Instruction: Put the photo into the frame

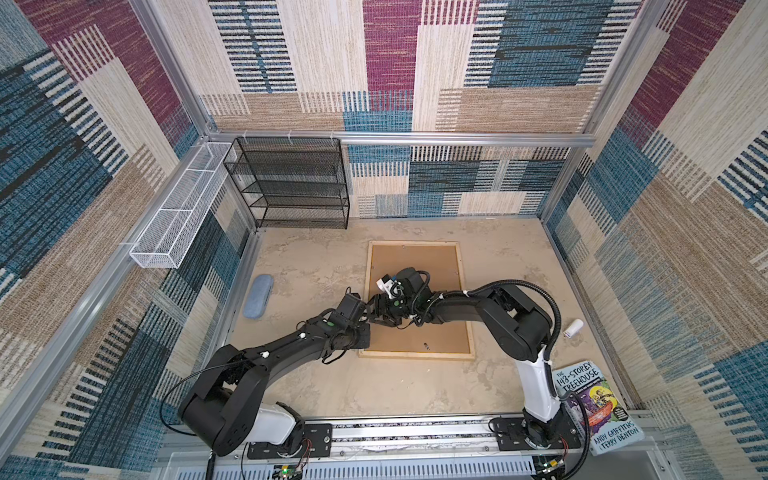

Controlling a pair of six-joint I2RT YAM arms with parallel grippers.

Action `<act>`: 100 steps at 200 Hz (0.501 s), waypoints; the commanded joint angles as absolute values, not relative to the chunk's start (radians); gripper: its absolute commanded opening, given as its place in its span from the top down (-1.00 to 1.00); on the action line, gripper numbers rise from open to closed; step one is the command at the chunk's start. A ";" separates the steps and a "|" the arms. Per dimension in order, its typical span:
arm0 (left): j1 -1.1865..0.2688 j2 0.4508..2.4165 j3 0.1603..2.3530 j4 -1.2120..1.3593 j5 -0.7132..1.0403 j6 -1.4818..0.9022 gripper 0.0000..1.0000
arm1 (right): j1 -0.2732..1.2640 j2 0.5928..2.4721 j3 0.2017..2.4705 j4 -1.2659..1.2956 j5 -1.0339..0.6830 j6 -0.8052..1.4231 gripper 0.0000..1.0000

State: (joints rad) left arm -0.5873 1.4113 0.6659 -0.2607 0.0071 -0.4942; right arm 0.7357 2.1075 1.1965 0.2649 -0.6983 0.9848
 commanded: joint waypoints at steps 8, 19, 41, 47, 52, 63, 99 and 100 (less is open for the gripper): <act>-0.590 1.436 0.670 -0.189 0.142 -0.476 0.60 | 0.739 2.124 1.206 0.241 -0.687 0.985 -0.30; -0.591 1.436 0.670 -0.187 0.143 -0.476 0.59 | 0.741 2.126 1.206 0.246 -0.692 0.990 -0.30; -0.591 1.433 0.670 -0.187 0.144 -0.476 0.59 | 0.742 2.132 1.206 0.259 -0.696 0.997 -0.30; -0.591 1.433 0.669 -0.185 0.144 -0.475 0.59 | 0.743 2.135 1.209 0.260 -0.698 0.999 -0.31; -0.591 1.434 0.670 -0.186 0.146 -0.475 0.59 | 0.747 2.137 1.210 0.262 -0.699 1.000 -0.30; -0.591 1.435 0.670 -0.186 0.147 -0.476 0.59 | 0.749 2.140 1.217 0.262 -0.702 1.002 -0.30; -0.591 1.439 0.672 -0.176 0.159 -0.480 0.59 | 0.763 2.157 1.233 0.266 -0.707 1.006 -0.30; -0.591 1.439 0.672 -0.175 0.160 -0.479 0.59 | 0.764 2.158 1.234 0.267 -0.708 1.007 -0.30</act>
